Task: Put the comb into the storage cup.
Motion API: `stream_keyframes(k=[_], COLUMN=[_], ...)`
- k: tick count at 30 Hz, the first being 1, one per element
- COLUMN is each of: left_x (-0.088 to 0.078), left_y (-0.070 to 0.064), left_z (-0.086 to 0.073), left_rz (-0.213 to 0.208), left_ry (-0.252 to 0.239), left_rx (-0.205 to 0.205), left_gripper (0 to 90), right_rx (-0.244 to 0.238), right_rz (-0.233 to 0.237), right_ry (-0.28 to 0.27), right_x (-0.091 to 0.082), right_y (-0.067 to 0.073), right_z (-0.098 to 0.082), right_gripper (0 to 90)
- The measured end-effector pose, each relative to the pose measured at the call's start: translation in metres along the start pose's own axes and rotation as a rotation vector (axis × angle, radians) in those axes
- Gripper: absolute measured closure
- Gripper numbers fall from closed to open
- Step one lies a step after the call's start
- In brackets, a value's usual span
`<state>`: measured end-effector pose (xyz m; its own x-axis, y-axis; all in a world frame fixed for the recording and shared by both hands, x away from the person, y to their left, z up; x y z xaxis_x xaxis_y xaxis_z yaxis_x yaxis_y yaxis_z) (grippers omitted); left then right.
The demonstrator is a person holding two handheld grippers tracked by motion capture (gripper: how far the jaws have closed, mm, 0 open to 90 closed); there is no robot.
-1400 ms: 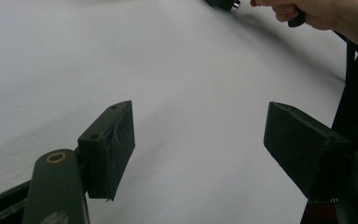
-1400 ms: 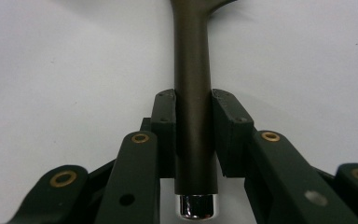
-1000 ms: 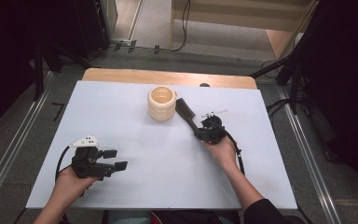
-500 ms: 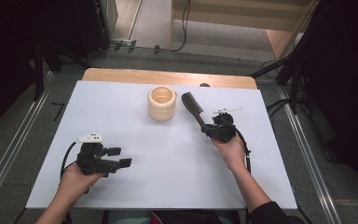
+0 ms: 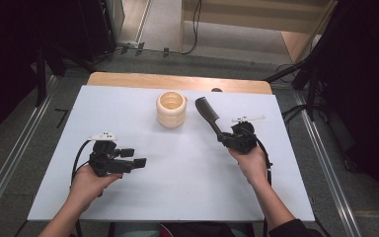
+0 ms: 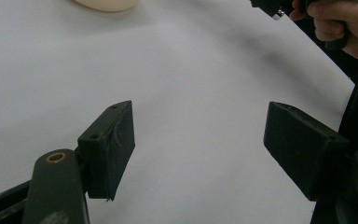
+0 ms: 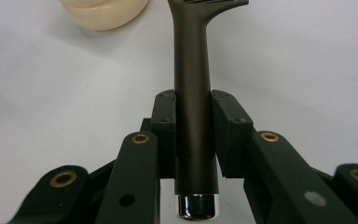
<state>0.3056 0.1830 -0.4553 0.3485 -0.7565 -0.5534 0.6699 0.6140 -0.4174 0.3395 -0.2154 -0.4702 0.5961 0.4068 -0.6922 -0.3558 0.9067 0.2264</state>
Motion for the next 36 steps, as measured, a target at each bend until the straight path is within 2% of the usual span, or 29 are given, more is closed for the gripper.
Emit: stream_keyframes(k=[6, 16, 28, 31, 36], left_x=[0.007, 0.014, 0.035, 0.045, 0.056], left_y=[-0.002, -0.006, -0.014, -0.017, -0.023], left_z=[0.01, 0.021, 0.038, 0.043, 0.051], left_rz=[-0.003, -0.001, -0.012, -0.029, -0.033], left_ry=[0.002, -0.002, 0.012, 0.013, 0.019], left_rx=[-0.013, -0.006, 0.011, 0.008, 0.013], left_gripper=[25.4, 25.7, 27.0, 27.0, 27.0], right_rx=[0.01, 0.014, 0.041, 0.044, 0.05], right_rz=[-0.006, -0.005, -0.017, -0.019, -0.019], right_ry=[-0.001, -0.025, -0.046, -0.052, -0.071], right_x=[-0.009, -0.02, -0.024, -0.025, -0.028], right_y=[-0.001, -0.002, 0.001, 0.003, 0.005], right_z=[-0.006, -0.013, -0.02, -0.022, -0.025], right_gripper=[70.4, 70.4, 70.3, 70.3, 70.3])
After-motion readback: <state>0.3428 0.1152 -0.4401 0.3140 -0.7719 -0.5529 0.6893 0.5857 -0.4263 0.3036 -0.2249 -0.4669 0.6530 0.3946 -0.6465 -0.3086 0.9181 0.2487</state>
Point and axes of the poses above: each handheld gripper's, and its own axes: x roughly forward along the jaws, z roughly out of its top, y roughly to its left, the point moved 1 cm from there along x, roughly forward along the jaws, and after that the axes turned 4 degrees about -y, right-handed, at the moved point
